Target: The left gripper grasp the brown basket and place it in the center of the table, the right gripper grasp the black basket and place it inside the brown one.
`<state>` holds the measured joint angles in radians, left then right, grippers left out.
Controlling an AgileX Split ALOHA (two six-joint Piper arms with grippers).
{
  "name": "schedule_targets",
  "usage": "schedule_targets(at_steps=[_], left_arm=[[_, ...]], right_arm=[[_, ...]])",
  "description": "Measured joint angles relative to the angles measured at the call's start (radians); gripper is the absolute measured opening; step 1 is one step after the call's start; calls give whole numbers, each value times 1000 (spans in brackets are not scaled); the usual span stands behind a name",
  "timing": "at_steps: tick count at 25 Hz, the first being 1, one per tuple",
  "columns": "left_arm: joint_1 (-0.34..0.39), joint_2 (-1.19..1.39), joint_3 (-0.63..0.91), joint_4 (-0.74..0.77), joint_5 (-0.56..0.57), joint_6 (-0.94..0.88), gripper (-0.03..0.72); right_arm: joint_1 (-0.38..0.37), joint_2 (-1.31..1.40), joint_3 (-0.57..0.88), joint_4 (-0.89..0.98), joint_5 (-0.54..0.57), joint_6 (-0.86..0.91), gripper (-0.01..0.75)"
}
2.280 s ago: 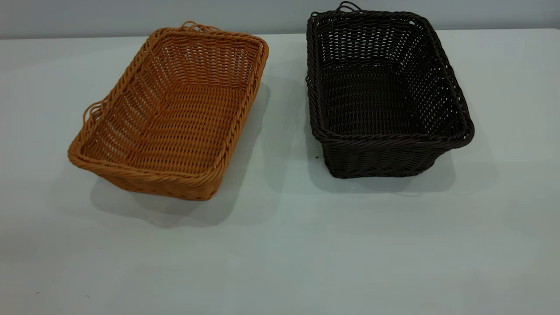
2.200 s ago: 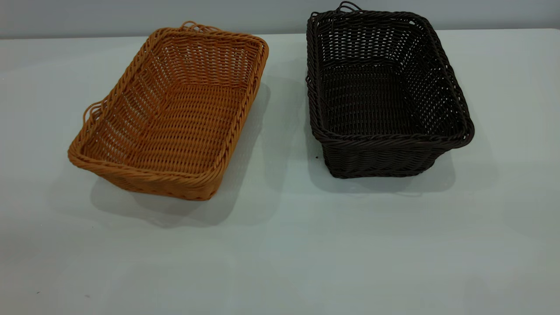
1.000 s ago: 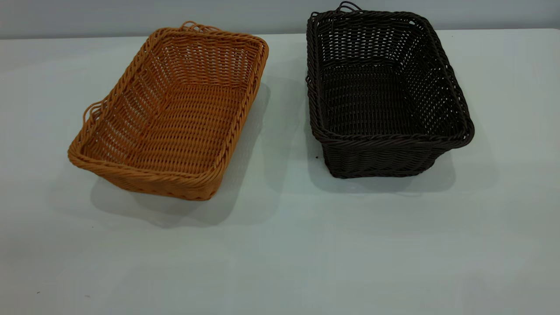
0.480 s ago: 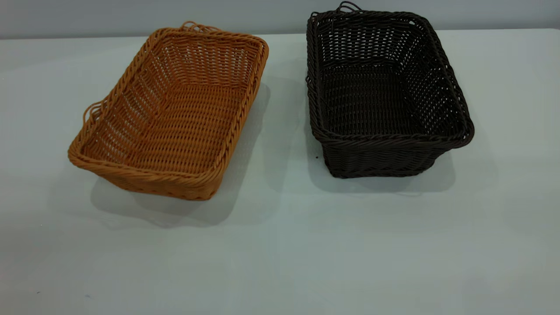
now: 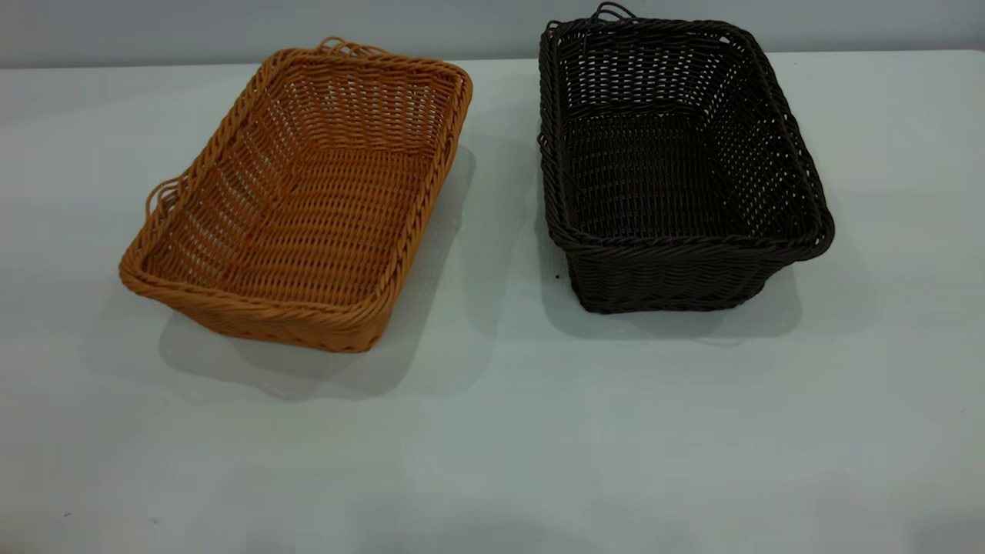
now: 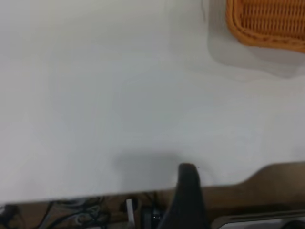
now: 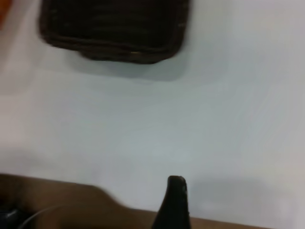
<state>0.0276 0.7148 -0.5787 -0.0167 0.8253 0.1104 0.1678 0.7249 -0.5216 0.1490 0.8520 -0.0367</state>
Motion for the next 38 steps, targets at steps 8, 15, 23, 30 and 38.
schedule_targets(at_steps=[8,15,23,30,38], left_arm=[[0,356,-78,-111,-229,128,573],[0,542,-137,-279,-324,266,573],[0,611,-174,-346,-352,345,573],[0,613,-174,-350,-368,348,573],[0,695,-211,-351,-384,347,573]], right_arm=[[3,494,-6,551,-201,-368,606],[155,868,-166,850,-294,-509,594],[183,1202,-260,1361,-314,-389,594],[183,1337,-315,1623,-406,-291,594],[183,1382,-327,1636,-590,-98,584]])
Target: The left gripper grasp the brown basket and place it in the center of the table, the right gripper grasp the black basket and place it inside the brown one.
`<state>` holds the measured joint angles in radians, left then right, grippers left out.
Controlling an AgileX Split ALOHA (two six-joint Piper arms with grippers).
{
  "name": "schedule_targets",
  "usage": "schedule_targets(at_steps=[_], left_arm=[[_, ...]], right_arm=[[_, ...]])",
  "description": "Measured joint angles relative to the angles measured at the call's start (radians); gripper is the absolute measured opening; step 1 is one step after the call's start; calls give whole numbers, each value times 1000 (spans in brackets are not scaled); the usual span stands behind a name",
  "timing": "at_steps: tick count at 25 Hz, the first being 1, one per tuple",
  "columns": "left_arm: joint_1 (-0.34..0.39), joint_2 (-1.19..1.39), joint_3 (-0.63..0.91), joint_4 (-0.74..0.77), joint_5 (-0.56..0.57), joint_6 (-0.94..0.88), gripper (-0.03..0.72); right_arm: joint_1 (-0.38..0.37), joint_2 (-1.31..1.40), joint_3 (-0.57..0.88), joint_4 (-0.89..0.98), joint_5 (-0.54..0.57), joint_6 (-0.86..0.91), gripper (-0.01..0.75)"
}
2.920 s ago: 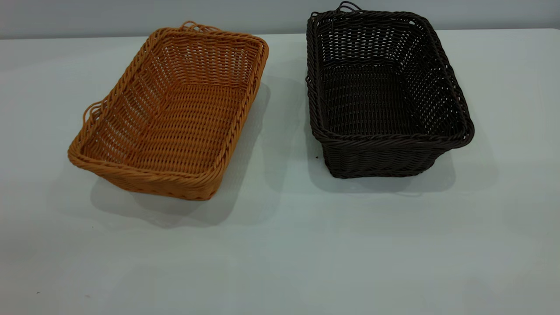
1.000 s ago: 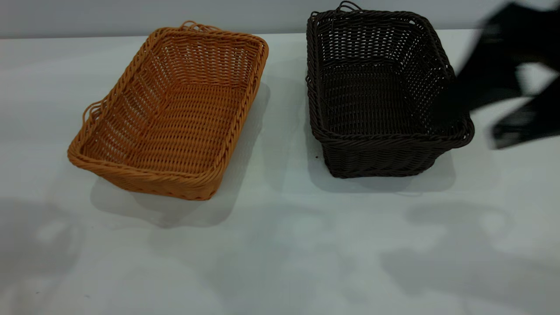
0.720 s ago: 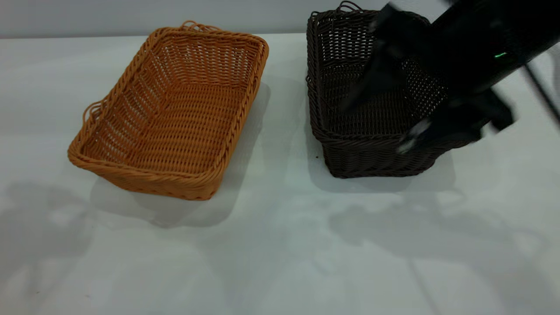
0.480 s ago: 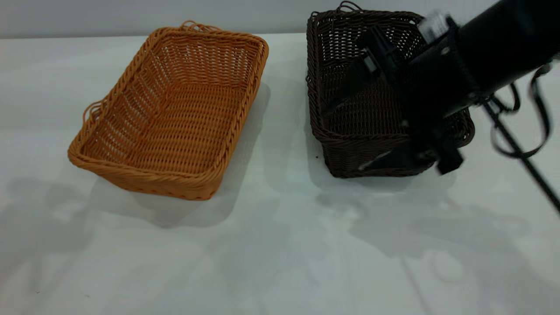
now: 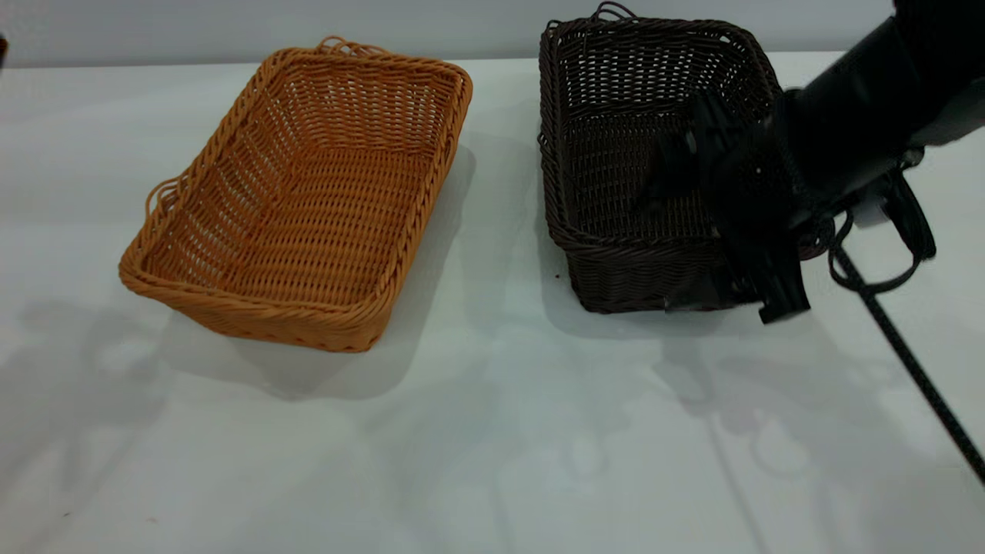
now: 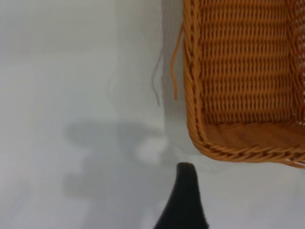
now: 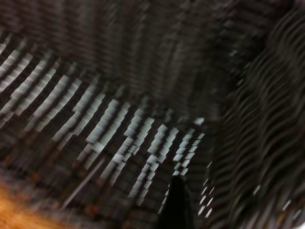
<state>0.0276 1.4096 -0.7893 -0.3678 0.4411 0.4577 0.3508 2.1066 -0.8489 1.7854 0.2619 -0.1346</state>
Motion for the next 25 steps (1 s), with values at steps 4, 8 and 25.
schedule_targets(at_steps=[4,8,25], left_arm=[[-4,127,-83,0,-6,-1,573],[-35,276,-188,0,-22,-1,573],[-130,885,-588,-79,-120,-3,554]], right_arm=[[0,52,-10,3,-68,46,565],[0,92,-51,6,-85,54,552],[0,124,-90,7,-80,55,519]])
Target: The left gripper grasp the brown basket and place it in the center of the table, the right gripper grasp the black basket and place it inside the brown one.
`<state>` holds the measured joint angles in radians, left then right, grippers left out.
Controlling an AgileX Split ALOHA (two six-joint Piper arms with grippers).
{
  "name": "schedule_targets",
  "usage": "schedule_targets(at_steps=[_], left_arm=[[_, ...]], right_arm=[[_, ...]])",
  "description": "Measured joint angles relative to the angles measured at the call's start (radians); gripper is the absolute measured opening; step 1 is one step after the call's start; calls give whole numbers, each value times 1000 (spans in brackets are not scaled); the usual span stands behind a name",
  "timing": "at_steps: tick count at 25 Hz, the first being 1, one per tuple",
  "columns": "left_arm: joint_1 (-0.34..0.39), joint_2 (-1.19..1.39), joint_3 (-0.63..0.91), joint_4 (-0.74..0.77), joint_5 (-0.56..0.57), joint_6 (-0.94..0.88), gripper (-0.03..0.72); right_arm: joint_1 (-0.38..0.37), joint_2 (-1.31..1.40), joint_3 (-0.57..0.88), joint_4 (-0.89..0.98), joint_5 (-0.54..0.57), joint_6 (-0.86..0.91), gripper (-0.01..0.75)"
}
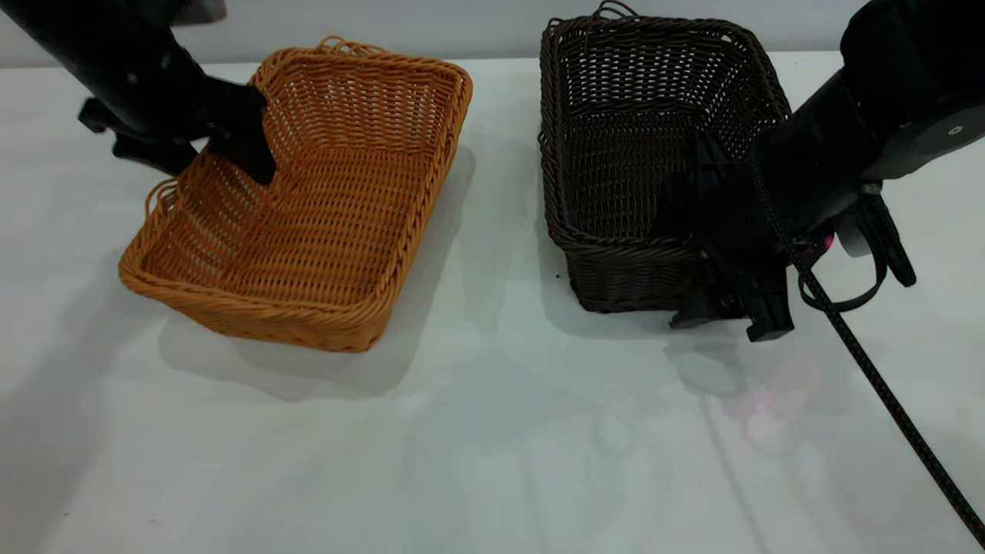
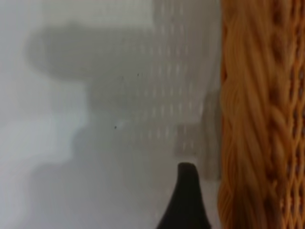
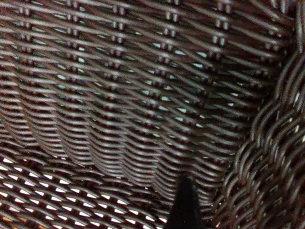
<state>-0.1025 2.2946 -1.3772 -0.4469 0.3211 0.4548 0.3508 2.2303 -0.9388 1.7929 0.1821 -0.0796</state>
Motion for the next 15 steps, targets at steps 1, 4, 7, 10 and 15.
schedule_targets(at_steps=[1,4,7,10,15], left_arm=[[-1,7,0,-2,0,0,532],[-1,16,0,-4,-3,0,420],[-1,16,-1,-4,-10,0,251],[-1,16,-1,-4,-6,1,89],[-1,16,-1,-7,-4,21,78]], right_arm=[[0,0,0,0,-1,0,495],[0,0,0,0,-1,0,385],[0,0,0,1,-1,0,225],[-8,-3,0,10,-2,12,119],[-71,-54,0,-2,6,-69,90]])
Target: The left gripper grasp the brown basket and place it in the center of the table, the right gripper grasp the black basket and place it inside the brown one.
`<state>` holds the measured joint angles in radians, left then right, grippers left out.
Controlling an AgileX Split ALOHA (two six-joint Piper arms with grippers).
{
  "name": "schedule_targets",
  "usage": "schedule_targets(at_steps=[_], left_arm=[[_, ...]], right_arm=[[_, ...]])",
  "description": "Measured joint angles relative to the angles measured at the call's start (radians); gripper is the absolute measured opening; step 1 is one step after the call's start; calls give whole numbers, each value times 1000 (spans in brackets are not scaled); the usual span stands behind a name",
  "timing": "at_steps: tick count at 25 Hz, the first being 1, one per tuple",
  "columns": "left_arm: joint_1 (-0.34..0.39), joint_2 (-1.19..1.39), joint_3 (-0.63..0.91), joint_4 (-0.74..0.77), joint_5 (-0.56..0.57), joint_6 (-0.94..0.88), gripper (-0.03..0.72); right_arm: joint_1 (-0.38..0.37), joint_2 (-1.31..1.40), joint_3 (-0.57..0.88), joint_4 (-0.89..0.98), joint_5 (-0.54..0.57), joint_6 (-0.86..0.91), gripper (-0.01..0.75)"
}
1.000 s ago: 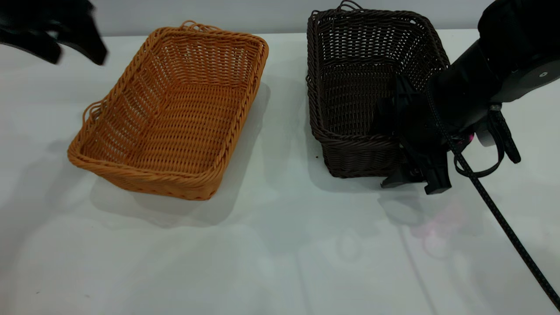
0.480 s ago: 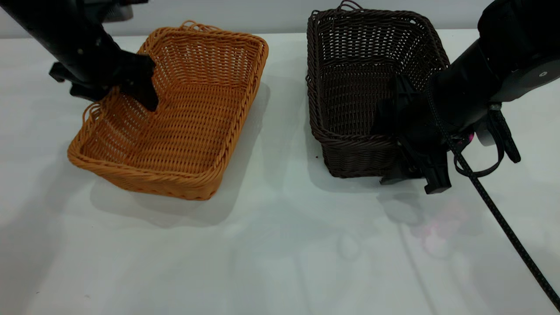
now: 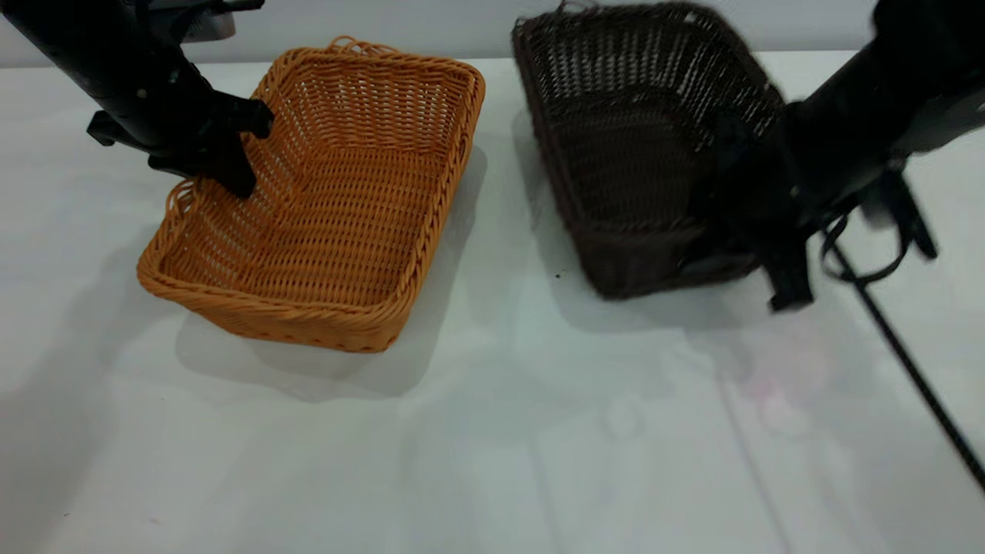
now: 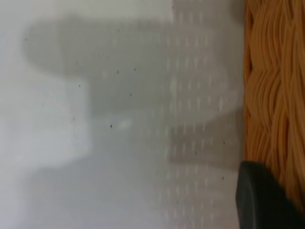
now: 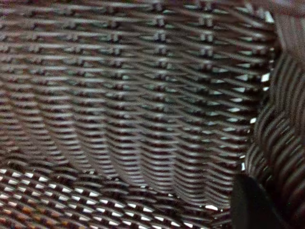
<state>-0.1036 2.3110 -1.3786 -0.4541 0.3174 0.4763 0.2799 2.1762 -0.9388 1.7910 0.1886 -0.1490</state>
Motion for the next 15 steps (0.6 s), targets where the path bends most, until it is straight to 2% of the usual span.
schedule_targets(at_steps=[3,7,11,15], left_arm=[[-1,0,-2,-5,2,95,78],[-25,0,-2,-10,-5,367,78],[-94,0,-2,-18,-43,722,78],[-195,0,-2,-25,-106,1037,78]], right_arm=[[-78,-71,0,-12,31,-122,90],[-205,-161,-22,-172,177,-252,90],[-311,-191,-98,-463,418,-209,90],[-358,-191,-195,-737,597,-137,90]])
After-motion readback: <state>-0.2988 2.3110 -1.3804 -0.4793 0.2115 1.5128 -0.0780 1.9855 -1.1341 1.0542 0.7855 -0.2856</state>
